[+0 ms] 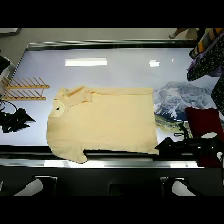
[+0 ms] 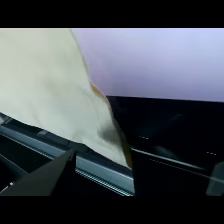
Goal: Fold the clothes and pants, and hang the long-sleeved shirts on hangers.
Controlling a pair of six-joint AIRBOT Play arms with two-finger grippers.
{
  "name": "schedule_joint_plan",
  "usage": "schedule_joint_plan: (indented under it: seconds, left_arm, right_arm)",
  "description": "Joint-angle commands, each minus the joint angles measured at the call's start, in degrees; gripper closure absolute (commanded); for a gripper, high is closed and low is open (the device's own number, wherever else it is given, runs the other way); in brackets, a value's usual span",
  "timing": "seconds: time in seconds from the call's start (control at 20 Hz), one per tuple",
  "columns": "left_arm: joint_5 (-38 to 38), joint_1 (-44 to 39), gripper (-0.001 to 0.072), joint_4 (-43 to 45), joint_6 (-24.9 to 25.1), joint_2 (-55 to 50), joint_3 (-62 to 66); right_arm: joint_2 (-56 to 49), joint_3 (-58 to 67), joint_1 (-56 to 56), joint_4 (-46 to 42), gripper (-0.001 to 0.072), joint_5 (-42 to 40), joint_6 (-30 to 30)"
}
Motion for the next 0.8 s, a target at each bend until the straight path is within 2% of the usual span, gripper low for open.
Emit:
schedule_joint_plan:
  seconds: [0.0,0.05,0.15,0.3,0.35,0.75]
  left_arm:
    - [0.04,0.02,0.0322,0.02,0.24,0.09,-0.13]
    - [0.04,0.02,0.0322,0.02,0.24,0.09,-0.13]
    - [0.04,0.02,0.0322,0.02,0.28,0.07,-0.15]
    - [0.07,0.04,0.0322,0.00,1.97,0.11,-0.37]
    - [0.33,0.20,0.0322,0.00,2.43,0.15,-1.09]
    - [5.29,6.19,0.0322,-1.95,6.25,0.50,-18.14]
  right_arm:
    - [0.02,-2.36,-0.02,3.82,0.0294,-2.08,-2.60]
    - [0.02,-3.02,0.09,4.52,0.0301,-2.56,-2.75]
    - [0.02,-3.89,0.09,4.61,0.0373,-2.73,-2.51]
    - [0.44,-3.80,0.09,4.87,0.0630,-2.40,-3.08]
    - [0.61,-3.72,0.07,4.90,0.0681,-2.29,-3.37]
    - [8.74,-3.65,0.07,5.11,0.0682,-2.16,-2.91]
